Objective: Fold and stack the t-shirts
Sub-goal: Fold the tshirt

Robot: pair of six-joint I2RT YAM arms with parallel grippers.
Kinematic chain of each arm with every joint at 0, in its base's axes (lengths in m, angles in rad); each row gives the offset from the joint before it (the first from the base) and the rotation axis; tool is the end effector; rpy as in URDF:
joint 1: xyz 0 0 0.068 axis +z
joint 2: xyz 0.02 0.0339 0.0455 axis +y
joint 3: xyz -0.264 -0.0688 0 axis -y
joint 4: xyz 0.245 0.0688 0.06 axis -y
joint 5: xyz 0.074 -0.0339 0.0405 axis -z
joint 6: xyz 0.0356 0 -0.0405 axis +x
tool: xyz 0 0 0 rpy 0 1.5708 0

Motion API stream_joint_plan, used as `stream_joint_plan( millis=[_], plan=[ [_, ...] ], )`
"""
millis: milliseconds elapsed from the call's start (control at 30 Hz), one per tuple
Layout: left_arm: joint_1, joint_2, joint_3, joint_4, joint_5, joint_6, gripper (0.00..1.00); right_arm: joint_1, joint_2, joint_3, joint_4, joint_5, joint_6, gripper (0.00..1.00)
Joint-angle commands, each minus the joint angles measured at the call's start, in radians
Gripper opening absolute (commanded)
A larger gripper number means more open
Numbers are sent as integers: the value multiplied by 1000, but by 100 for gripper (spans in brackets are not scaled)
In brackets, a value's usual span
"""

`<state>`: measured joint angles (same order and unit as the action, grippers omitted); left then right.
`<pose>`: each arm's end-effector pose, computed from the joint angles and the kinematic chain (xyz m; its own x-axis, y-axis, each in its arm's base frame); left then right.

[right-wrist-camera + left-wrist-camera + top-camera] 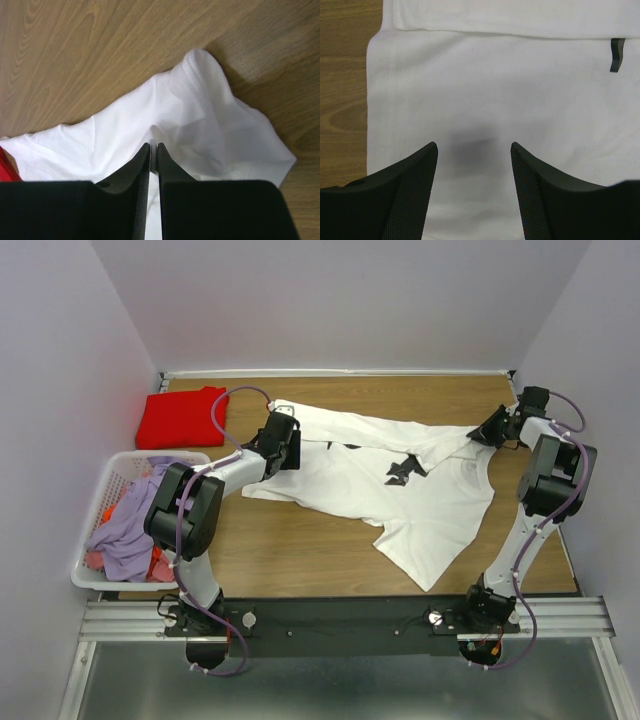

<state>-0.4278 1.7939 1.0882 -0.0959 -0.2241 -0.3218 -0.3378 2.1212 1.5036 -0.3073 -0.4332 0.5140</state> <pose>0.3485 -0.1502 0.1796 -0.7036 -0.0181 -0.7103 0.0436 0.9967 -0.0685 0.4357 -0.1372 0.1607 -0.6254 0.6927 -0.3593 0.4248 0.6885 0.5878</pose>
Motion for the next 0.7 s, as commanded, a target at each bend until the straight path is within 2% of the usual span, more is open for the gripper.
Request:
stream_joint_plan(
  millis=[0,133,233,667],
  plan=[
    [-5,-8,19,2,-3,0,68,-7,-44,-22,13,-29,-6,13],
    [-5,-13,18,2,-4,1,68,-7,-98,-64,13,-7,4,3],
    [-5,-16,19,1,-1,1,68,-9,-159,-106,11,8,17,1],
    [-5,-10,32,1,20,1,68,-7,-426,-488,-12,21,63,1]
  ],
)
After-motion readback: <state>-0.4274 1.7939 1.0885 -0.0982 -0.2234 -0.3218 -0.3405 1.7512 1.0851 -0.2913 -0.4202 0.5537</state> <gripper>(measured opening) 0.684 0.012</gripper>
